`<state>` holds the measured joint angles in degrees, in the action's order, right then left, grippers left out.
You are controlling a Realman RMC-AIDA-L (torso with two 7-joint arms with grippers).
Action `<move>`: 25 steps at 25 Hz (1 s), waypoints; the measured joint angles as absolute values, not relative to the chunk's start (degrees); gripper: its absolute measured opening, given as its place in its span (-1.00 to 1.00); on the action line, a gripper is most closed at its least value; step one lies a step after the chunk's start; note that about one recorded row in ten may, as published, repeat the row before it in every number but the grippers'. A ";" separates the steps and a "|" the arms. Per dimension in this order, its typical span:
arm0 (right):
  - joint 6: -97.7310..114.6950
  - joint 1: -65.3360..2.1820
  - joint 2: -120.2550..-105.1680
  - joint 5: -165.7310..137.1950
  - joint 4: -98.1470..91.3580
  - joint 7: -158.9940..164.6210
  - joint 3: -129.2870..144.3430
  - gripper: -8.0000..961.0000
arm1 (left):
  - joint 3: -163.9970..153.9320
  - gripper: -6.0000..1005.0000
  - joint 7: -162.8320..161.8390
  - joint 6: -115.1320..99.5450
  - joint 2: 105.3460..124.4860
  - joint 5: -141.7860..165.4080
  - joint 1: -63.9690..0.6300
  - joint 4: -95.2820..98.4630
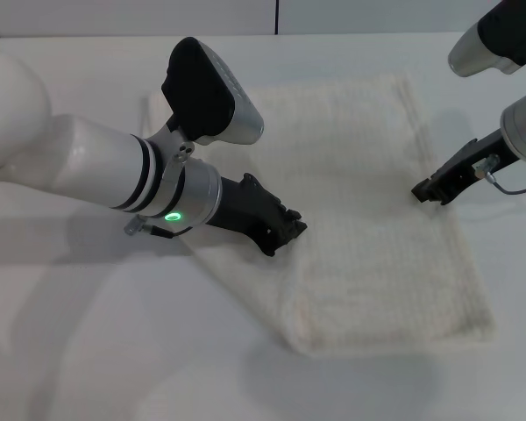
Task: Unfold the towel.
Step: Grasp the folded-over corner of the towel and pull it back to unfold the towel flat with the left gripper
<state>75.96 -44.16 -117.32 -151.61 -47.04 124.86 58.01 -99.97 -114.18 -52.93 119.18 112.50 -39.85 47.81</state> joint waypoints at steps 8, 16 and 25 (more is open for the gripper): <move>76.01 -44.19 -117.25 -151.62 -46.87 124.76 58.01 -0.98 | -99.74 -0.87 -114.12 -53.84 119.18 112.50 -39.54 48.51; 76.00 -44.00 -117.24 -151.70 -46.76 124.71 58.09 -0.98 | -97.91 -0.87 -114.35 -56.58 118.36 112.51 -34.80 54.78; 75.93 -43.95 -117.24 -151.70 -46.75 124.71 58.10 -0.98 | -88.23 -0.86 -111.28 -67.03 118.03 113.14 -25.30 64.93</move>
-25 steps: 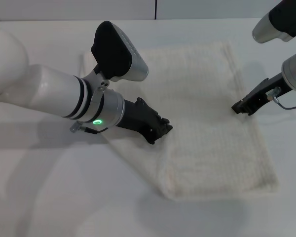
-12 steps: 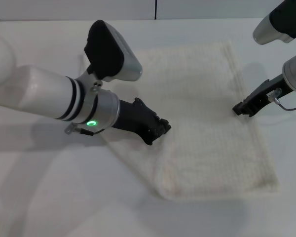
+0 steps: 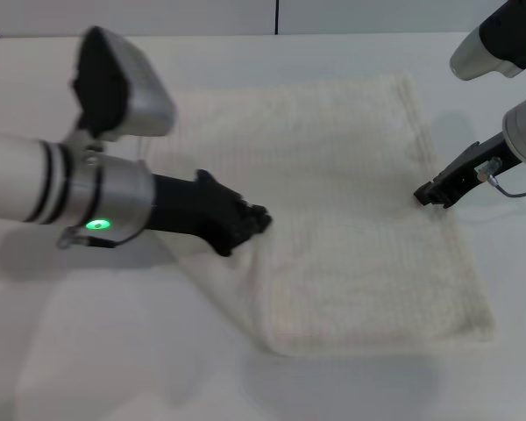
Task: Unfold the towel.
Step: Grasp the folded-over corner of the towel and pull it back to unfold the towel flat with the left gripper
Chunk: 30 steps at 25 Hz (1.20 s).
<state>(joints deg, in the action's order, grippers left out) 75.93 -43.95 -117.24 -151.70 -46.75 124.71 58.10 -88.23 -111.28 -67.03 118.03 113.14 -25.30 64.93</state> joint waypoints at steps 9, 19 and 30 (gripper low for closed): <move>75.83 -44.03 -117.09 -151.70 -46.76 124.71 58.09 -0.98 | -78.55 -0.85 -106.73 -78.31 118.06 112.82 -21.14 68.35; 75.90 -44.40 -116.98 -151.70 -46.76 125.04 58.10 -0.98 | -74.87 -0.85 -103.73 -85.66 117.45 113.23 -19.86 68.00; 76.21 -44.55 -116.97 -151.70 -46.76 125.24 58.09 -0.98 | -69.22 -0.84 -100.29 -92.23 116.09 113.47 -19.13 65.50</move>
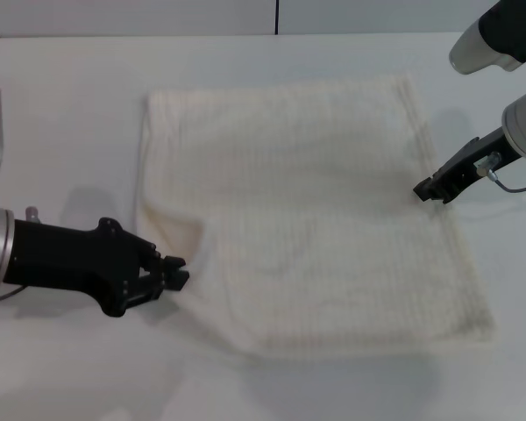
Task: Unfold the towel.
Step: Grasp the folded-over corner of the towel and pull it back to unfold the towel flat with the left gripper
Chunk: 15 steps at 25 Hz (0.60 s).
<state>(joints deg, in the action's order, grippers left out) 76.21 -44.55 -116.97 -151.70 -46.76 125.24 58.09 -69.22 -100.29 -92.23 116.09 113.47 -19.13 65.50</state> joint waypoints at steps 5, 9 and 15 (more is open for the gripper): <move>76.39 -44.60 -116.97 -151.70 -46.80 125.27 58.09 -0.98 | -69.14 -0.81 -100.29 -93.24 116.03 115.88 -19.49 64.08; 76.44 -44.68 -116.98 -151.70 -46.80 125.34 58.09 -0.98 | -68.98 -0.62 -100.69 -95.13 116.03 118.07 -20.27 62.99; 76.55 -45.03 -116.99 -151.70 -46.82 125.41 58.09 -0.98 | -65.45 -0.40 -100.32 -97.53 115.85 119.33 -21.15 60.79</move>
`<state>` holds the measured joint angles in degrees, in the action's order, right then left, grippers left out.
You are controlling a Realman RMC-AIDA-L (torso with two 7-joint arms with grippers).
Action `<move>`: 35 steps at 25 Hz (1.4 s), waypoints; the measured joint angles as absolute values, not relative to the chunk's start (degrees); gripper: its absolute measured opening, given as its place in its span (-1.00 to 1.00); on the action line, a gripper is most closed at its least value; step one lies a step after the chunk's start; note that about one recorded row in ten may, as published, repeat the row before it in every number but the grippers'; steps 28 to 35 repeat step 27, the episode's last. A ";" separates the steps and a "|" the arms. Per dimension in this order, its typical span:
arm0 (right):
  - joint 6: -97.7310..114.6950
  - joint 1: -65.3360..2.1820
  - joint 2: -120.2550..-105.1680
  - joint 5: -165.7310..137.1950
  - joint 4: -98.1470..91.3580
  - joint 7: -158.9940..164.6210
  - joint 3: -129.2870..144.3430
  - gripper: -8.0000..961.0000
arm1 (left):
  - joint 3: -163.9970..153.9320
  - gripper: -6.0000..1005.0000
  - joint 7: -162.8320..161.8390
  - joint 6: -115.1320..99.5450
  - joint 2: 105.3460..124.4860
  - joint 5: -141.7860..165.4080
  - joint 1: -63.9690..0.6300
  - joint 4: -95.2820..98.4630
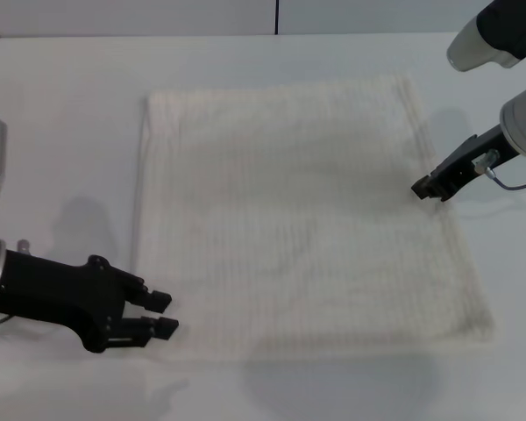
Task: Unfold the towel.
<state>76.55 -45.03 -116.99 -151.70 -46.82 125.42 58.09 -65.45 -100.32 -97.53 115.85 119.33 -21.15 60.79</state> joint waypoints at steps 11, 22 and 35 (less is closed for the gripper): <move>76.16 -43.94 -117.15 -147.98 -48.02 124.90 57.44 -0.98 | -45.96 -0.30 -90.17 -98.70 118.08 115.36 -20.61 58.31; 58.69 -27.39 -119.00 -100.76 -47.27 95.20 54.30 -0.98 | -17.95 0.20 -38.66 -106.39 118.32 80.69 -15.41 14.11; 57.81 -23.98 -118.88 -66.19 -33.07 61.88 52.86 -0.98 | -11.28 0.45 -18.35 -108.66 118.66 75.58 -13.11 -0.24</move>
